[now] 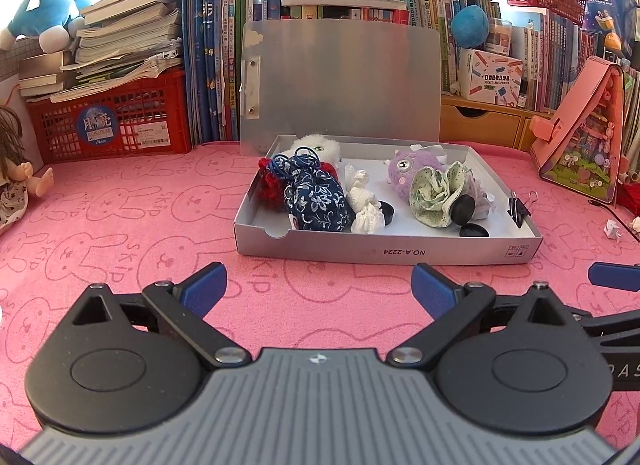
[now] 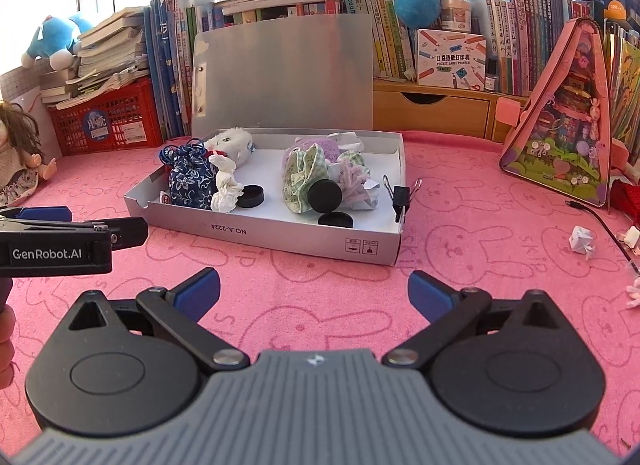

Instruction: Organize objects

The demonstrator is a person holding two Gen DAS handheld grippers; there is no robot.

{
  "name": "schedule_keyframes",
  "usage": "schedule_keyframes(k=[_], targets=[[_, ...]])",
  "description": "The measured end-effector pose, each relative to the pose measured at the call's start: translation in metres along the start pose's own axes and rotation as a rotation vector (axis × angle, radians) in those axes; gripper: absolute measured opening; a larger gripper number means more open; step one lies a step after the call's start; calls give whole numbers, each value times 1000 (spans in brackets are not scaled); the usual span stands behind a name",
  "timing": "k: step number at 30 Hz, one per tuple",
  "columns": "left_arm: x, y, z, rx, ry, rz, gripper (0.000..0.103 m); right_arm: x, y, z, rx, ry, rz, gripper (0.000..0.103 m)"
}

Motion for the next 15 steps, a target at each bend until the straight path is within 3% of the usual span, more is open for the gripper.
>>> schedule_keyframes(k=[15], targets=[[-7, -51, 17, -55, -16, 8, 100, -6, -41, 8, -46, -15, -1, 103]])
Point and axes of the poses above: each gripper's, at about its wrist camera, not at the fingertips, and z roughly against the way its jaws point, x to its right, y to its top, the point moved 8 cm from there along -z, roughly the way its jaws point, and after that the axes turned 9 degrees about x, right-handed, at the moved point
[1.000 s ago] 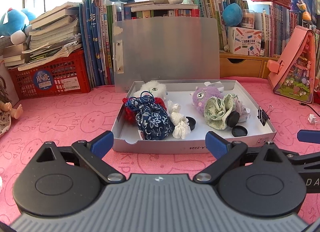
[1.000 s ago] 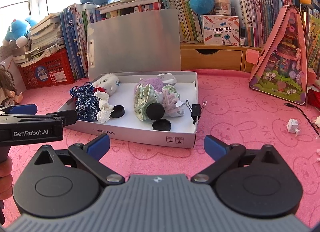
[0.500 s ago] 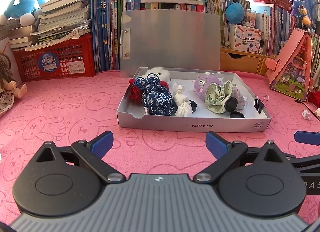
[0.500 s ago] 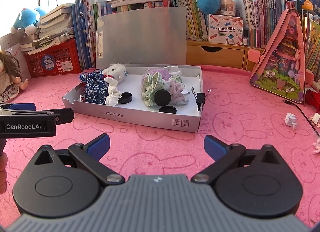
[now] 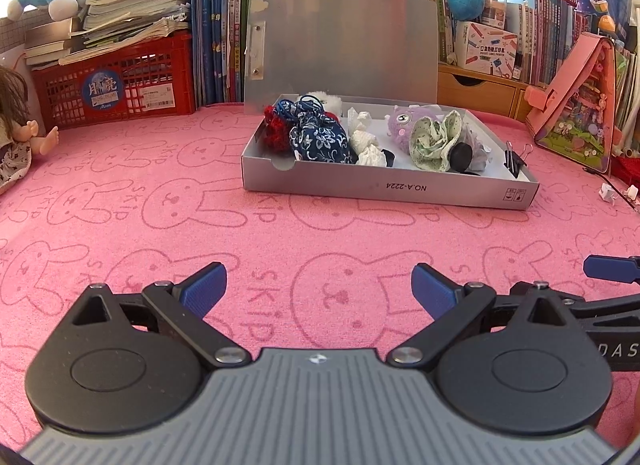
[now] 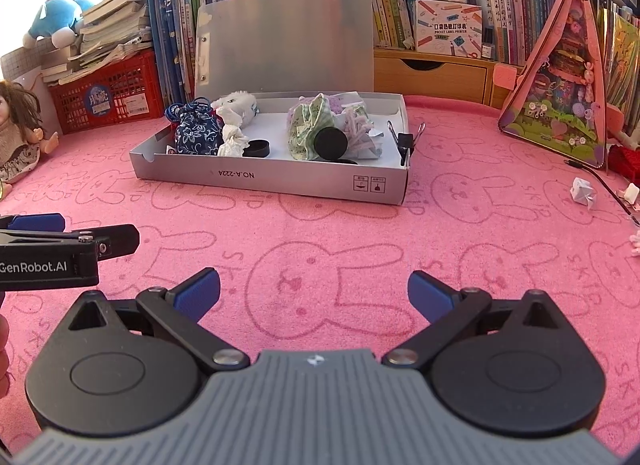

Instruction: Organize objects

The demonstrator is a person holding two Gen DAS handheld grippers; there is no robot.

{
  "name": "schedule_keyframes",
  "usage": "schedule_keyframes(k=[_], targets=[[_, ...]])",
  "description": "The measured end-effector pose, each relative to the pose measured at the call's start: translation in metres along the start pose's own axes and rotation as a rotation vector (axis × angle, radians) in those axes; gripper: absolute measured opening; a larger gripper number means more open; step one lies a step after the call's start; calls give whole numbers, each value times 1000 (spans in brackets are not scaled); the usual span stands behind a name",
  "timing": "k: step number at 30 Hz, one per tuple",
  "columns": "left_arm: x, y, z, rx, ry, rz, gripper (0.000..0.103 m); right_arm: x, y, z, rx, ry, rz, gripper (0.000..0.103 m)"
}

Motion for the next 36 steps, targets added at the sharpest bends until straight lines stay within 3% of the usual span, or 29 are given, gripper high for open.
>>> schedule_keyframes(k=[8, 36], targets=[[-8, -19, -8, -57, 19, 29, 102, -3, -12, -5, -23, -19, 30, 103], [-5, -21, -9, -43, 31, 4, 103, -7, -15, -6, -14, -30, 40, 103]])
Point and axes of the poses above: each gripper's, at about its wrist camera, not at the fingertips, and z roughly against the way its jaws point, x to its right, y to its top, the point moved 8 cm from there along -z, roughly the way its jaws point, and after that the axes turned 9 degrees about x, right-handed, at the moved point
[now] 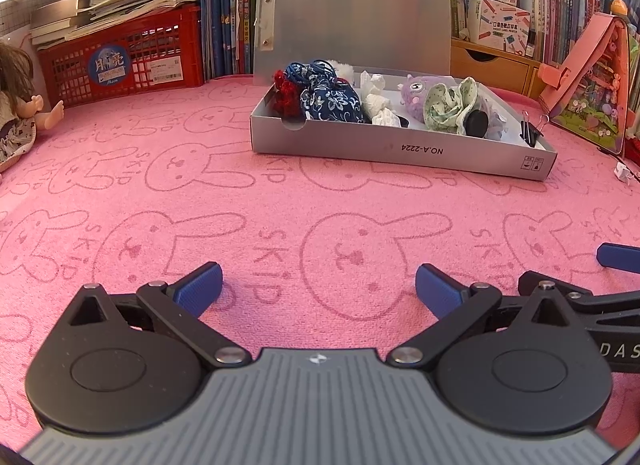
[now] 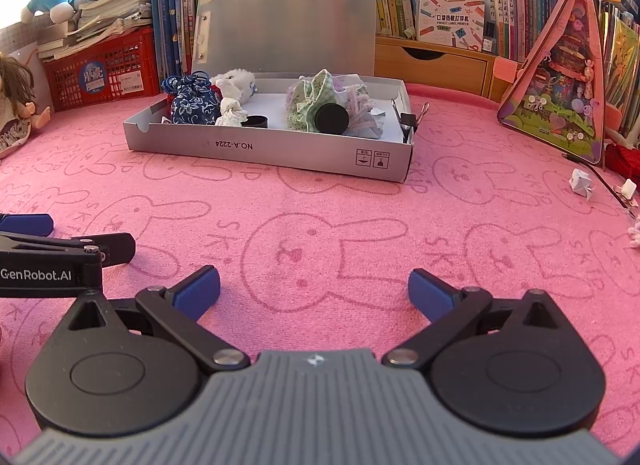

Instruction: Organize objects

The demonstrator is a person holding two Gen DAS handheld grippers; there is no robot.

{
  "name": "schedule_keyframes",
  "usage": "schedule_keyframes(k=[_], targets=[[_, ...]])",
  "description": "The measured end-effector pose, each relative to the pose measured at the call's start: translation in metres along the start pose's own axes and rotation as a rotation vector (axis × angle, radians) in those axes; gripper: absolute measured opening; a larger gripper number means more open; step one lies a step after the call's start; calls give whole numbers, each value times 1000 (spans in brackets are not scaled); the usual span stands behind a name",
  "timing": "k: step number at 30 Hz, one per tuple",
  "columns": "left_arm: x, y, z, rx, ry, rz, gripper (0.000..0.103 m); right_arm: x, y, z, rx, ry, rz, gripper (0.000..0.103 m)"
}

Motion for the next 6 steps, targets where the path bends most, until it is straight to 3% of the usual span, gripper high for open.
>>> schedule_keyframes(k=[6], targets=[[-1, 0, 0, 2, 0, 4, 103, 0, 0, 0, 0, 0, 0, 103]])
Point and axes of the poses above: each gripper's, at about its wrist camera, not at the fingertips, and z roughly against the way its jaws point, x to its right, y to its top, the point moved 8 cm from there along -z, roughly the way its jaws point, and after that the axes turned 9 degrees about x, right-handed, at the moved point
